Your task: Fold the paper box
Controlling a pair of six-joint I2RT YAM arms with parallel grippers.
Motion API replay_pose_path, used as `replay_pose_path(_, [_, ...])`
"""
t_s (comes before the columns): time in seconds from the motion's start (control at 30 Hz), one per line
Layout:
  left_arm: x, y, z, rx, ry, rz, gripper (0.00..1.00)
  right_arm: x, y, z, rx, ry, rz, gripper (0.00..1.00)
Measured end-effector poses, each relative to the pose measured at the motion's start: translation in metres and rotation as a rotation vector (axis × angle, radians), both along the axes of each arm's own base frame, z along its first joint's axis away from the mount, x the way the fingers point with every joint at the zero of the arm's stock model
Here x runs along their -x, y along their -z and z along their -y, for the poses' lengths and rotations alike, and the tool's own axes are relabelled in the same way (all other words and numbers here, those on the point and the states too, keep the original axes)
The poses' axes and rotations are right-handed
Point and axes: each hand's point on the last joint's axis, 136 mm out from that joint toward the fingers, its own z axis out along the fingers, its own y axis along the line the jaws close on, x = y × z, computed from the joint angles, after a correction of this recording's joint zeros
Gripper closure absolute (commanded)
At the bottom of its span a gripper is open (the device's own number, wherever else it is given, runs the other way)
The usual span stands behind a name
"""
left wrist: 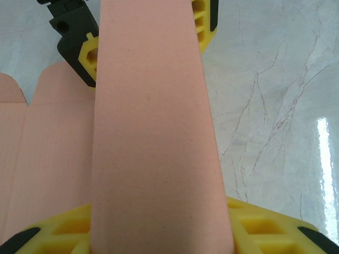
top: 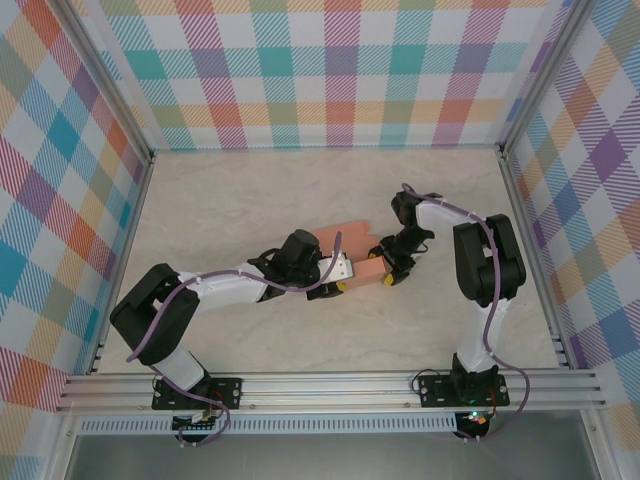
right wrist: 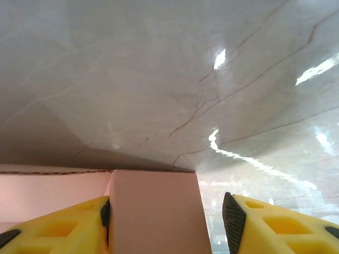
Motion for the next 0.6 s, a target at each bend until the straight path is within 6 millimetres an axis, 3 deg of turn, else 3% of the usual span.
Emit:
replay_pose_path(0.27, [-0.0007, -0.0003, -0.0001, -0.001, 0.001, 0.005, 0.69, 0.0004, -0.0011, 0.0046, 0.005, -0.049, 0.016, 0.4])
replay_pose_path(0.6, [0.0005, 0.0, 0.0007, -0.001, 0.016, 0.009, 0.69, -0.0024, 0.0016, 0.0059, 0.015, -0.105, 0.025, 0.61])
